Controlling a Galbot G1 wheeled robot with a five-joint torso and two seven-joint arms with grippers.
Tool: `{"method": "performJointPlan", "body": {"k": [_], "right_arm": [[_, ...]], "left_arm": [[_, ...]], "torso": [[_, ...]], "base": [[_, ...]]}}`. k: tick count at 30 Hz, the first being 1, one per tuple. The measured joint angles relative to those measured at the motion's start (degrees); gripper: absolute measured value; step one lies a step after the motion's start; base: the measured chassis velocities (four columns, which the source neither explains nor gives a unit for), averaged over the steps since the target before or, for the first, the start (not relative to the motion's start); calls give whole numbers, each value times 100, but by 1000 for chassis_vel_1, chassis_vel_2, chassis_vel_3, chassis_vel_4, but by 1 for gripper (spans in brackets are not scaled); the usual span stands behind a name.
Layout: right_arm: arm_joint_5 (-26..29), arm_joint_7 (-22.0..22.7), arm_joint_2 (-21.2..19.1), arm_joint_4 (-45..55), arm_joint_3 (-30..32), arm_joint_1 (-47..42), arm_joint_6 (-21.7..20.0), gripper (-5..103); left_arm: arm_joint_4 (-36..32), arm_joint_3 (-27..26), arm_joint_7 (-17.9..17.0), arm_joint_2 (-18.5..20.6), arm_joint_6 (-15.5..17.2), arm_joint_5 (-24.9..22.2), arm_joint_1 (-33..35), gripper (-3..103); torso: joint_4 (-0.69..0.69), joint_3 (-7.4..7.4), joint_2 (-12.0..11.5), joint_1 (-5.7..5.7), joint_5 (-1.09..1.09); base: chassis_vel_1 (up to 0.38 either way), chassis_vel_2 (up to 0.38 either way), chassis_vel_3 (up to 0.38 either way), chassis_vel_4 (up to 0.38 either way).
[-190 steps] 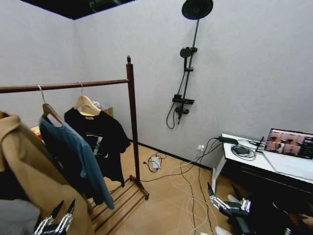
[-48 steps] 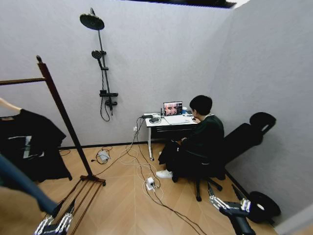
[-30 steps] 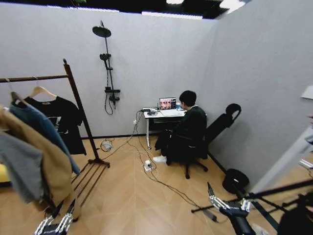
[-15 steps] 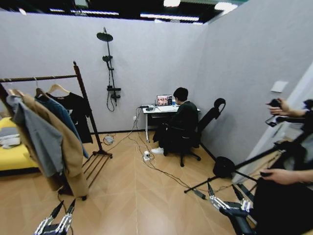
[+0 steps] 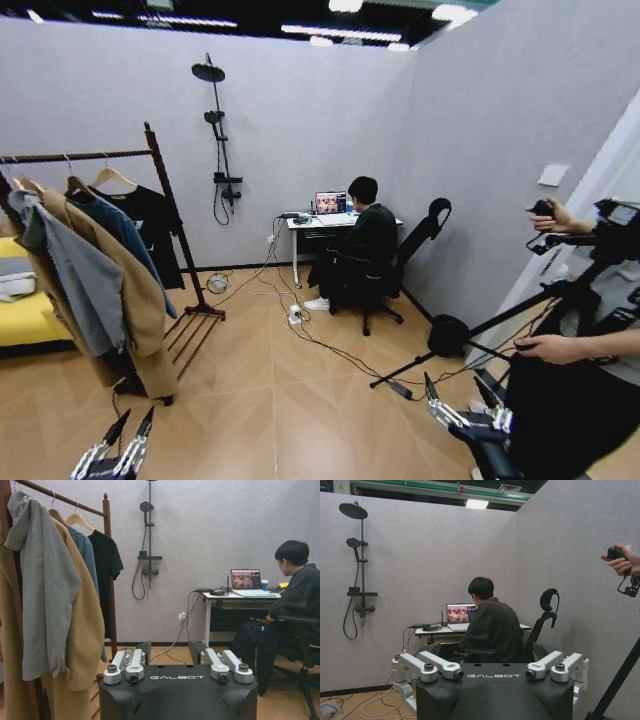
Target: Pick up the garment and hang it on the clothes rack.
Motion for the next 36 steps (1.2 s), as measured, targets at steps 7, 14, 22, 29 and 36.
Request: {"method": "performJointPlan", "body": {"k": [7, 14, 22, 29, 36], "right_arm": [[0, 0, 0, 0, 0, -1, 0, 100], [0, 0, 0, 0, 0, -1, 0, 100], [0, 0, 0, 0, 0, -1, 0, 100], [0, 0, 0, 0, 0, 0, 0, 100], [0, 0, 0, 0, 0, -1, 0, 100]], "left_arm": [[0, 0, -1, 0, 0, 0, 0, 46], [0, 0, -2, 0, 0, 0, 0, 46], [0, 0, -3, 0, 0, 0, 0, 46], [0, 0, -3, 0, 0, 0, 0, 46], [0, 0, -2, 0, 0, 0, 0, 46]], "torso": [[0, 0, 1, -2, 0], [1, 0, 1, -1, 0], [-1, 0, 1, -1, 0], [0, 0, 0, 1, 0], [1, 0, 0, 2, 0]], "base": [[23, -11, -5, 15], [22, 26, 33, 21], [24, 31, 24, 24], [4, -2, -4, 9], [91, -84, -86, 96]]}}
